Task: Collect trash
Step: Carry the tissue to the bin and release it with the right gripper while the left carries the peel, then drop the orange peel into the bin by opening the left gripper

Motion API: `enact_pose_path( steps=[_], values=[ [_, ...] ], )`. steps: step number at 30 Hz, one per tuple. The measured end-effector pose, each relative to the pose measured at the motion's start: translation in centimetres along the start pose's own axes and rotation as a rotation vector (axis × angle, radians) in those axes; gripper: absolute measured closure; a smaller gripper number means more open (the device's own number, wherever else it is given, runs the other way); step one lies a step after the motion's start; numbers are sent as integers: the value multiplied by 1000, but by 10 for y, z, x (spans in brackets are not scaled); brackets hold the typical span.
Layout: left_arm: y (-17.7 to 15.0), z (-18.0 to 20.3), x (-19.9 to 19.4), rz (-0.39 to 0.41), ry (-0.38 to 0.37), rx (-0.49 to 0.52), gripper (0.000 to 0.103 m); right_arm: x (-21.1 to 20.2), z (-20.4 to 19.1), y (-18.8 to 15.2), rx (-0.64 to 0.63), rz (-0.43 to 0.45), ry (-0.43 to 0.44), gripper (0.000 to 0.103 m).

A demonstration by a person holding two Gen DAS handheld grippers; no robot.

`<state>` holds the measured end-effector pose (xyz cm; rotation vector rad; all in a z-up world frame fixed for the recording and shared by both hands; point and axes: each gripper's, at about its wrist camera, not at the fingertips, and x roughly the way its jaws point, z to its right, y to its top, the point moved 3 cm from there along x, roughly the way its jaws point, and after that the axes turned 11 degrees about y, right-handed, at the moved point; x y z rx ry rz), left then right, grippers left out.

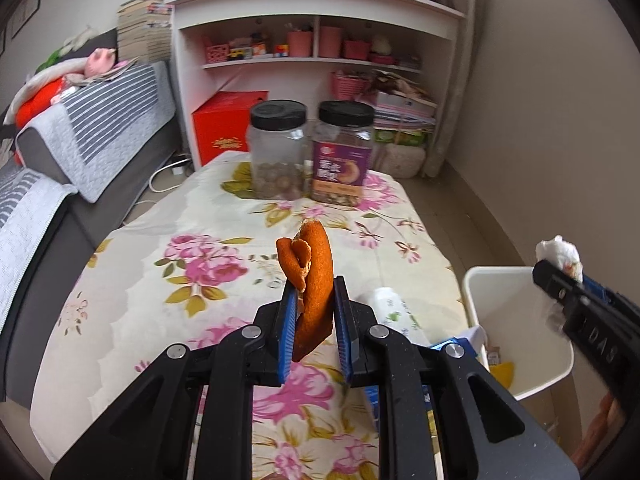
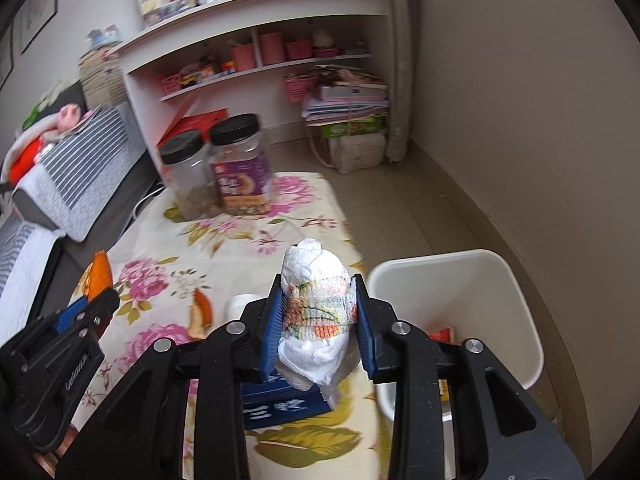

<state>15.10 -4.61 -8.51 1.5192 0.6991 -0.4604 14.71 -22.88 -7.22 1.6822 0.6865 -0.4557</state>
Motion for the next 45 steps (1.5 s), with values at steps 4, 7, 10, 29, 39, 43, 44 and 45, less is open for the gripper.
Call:
enact_pose_path(
  steps=[4,7,10,29,39,43,44,45],
  values=[
    [-4,17,-2,-2,-17,28,85,-7,27,1,41,11,-36,73],
    [-5,31,-6,5,-29,53,85,-12,49,4,76,25,-66,72],
    [-4,46,-11,9,-46,76,85,-16,70,6,116,35,-95,72],
    [4,181,-41,41,-190,211,85,-71,210,-3,490,156,-258,30],
    [2,240,-34,6,-230,289,79,-98,240,-13,549,204,-337,22],
    [2,253,-30,-3,-231,310,48,-105,247,-16,557,214,-383,17],
    [1,253,-29,-5,-233,310,44,-106,247,-17,554,216,-392,17],
    [0,253,-29,-5,-232,308,43,-107,246,-17,546,217,-405,16]
  ],
)
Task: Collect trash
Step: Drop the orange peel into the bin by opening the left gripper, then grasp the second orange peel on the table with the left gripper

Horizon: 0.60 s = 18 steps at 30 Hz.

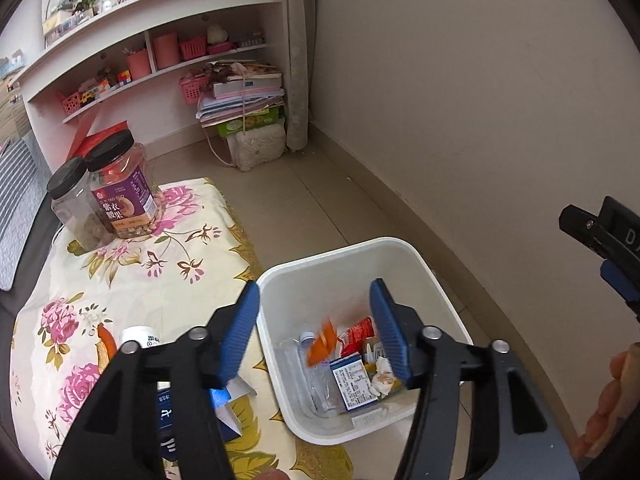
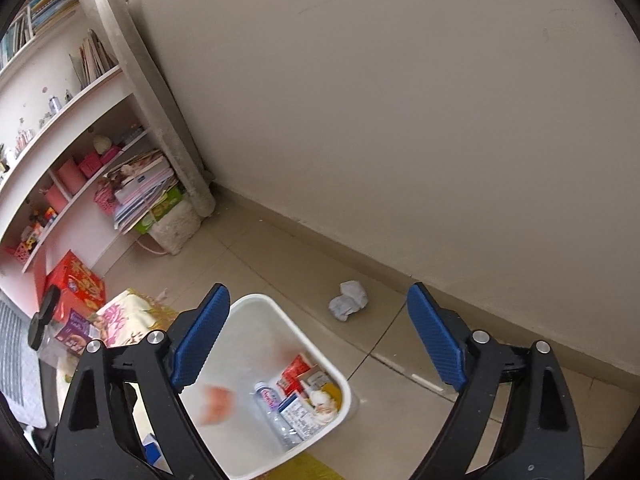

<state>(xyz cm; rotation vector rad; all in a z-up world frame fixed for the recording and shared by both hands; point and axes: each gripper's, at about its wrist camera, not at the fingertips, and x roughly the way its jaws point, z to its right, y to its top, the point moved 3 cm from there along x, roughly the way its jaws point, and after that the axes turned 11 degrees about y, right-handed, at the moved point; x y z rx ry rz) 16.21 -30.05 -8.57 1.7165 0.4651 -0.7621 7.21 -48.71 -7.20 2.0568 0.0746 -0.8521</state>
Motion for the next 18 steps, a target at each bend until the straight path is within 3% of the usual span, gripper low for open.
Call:
enact_pose_path(
  steps=[5,10,18],
  values=[
    [-3,-10,1,0,24,-13,39,-3,-11,-1,-52,29,-48,8],
    [-6,-28,-2,7,59,-24,33,-9,-28,-6,-123,61,-90,7],
    [-14,-64,-7,9,100,-69,29,-6,-62,-23,-204,26,-63,7]
  ],
)
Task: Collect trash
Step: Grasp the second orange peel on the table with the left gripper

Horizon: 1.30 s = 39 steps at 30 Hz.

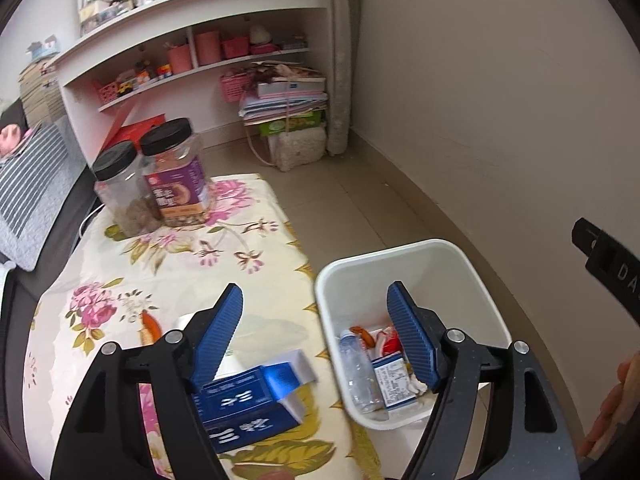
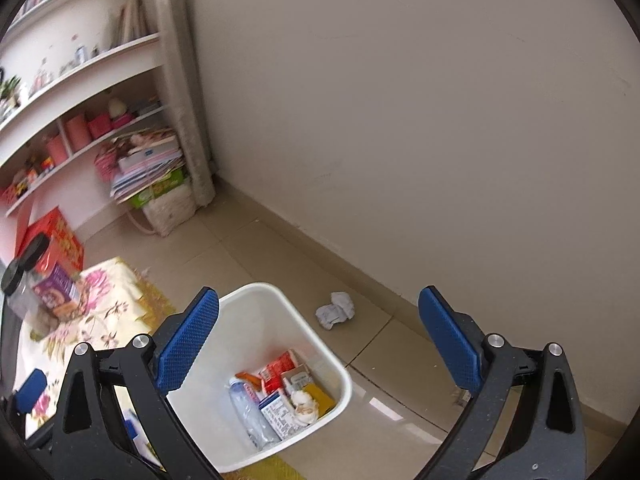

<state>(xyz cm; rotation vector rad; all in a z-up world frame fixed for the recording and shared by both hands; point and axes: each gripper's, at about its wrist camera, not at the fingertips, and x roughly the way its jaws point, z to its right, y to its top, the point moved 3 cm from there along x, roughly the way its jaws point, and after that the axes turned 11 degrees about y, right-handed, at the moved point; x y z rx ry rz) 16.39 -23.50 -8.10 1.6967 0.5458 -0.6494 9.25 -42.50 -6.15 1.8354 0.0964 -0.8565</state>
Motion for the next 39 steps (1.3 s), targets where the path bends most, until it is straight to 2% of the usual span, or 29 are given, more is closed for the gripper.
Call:
enact_pose_path(
  steps=[13,22,26,33,39],
  values=[
    [-17,-70,20,-56,93,-65,28,6,-86,-29,-147,-81,110,7],
    [-30,-127,47,-130,161,-141,28,13,-142,-48,-204,-147,208,7],
    [-35,-160,71,-201,188,-212,29,19,-159,-53,-216,-183,247,7],
    [-59,-215,131,-431,184,-424,29,30,-177,-56,-213,-228,292,7],
    [-66,-219,159,-497,158,-490,29,40,-188,-56,-206,-265,321,7]
  ],
)
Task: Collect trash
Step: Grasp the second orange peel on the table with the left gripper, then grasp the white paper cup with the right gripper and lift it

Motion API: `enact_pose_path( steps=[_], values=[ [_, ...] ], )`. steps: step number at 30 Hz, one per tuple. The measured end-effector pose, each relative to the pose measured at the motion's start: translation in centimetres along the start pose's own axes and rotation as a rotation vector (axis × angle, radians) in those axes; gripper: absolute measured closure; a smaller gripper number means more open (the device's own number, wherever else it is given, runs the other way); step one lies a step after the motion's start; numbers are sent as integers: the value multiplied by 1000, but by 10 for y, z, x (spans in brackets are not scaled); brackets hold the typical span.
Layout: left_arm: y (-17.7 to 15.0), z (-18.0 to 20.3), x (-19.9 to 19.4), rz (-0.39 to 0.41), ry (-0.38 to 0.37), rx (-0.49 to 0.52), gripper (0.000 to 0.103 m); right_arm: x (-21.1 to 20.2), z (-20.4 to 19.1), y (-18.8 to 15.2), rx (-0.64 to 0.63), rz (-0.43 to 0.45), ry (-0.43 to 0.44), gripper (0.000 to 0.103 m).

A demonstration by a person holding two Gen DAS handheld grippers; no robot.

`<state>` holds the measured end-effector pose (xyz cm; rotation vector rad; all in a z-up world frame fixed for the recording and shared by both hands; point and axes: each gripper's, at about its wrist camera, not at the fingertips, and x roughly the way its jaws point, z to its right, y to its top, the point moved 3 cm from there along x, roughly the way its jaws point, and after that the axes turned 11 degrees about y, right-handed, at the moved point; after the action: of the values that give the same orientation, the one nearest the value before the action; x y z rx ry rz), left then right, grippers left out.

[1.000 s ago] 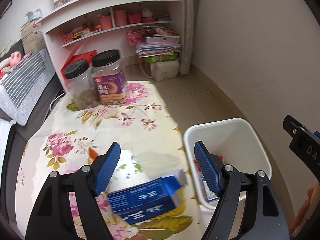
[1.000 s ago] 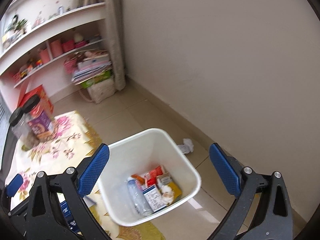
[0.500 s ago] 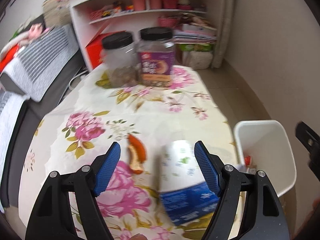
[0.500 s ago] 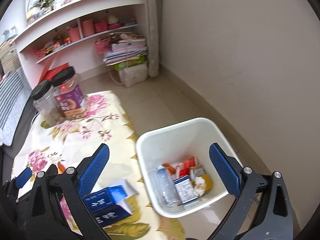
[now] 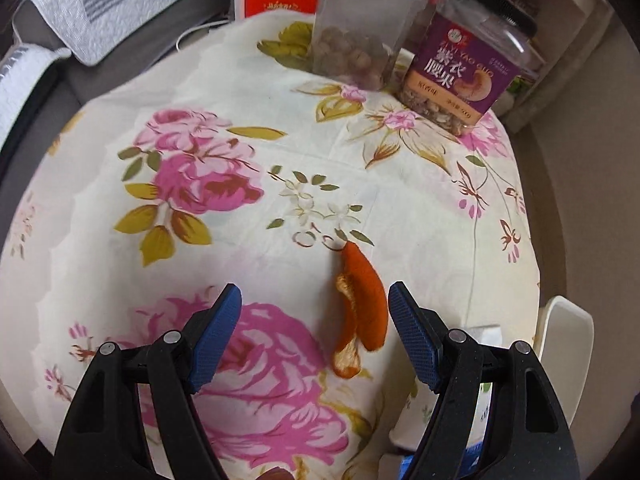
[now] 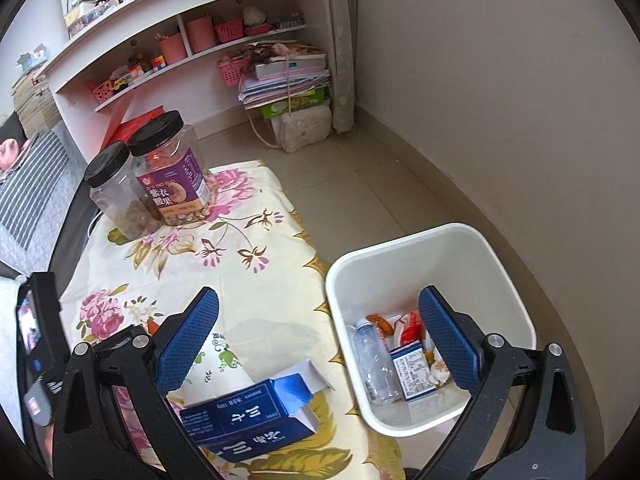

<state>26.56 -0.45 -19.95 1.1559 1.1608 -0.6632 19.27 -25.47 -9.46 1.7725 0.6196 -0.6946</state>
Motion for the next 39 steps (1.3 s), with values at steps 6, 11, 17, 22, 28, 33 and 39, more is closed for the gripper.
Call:
enact_pose_path(
  steps=[6,11,17,22,28,33,39],
  values=[
    [-3,15,19,-65,-27,7,34,11,-5,-1,-18,-34,-5,7],
    [-9,22,26,-44,28,91,64,25,-9,-7,-37,-89,-10,7],
    [-15,5,14,-21,30,167,85,49,-30,-21,-91,-186,14,7],
    [-9,-35,-6,7,37,142,85,74,-63,-39,-167,-286,45,7],
    [-6,-90,-41,66,29,110,85,105,-88,-55,-199,-378,51,7],
    [-12,-121,-63,115,19,110,85,132,-96,-67,-175,-462,58,7],
    [-18,-148,-54,92,26,102,85,143,-111,-77,-190,-504,78,35]
  ],
)
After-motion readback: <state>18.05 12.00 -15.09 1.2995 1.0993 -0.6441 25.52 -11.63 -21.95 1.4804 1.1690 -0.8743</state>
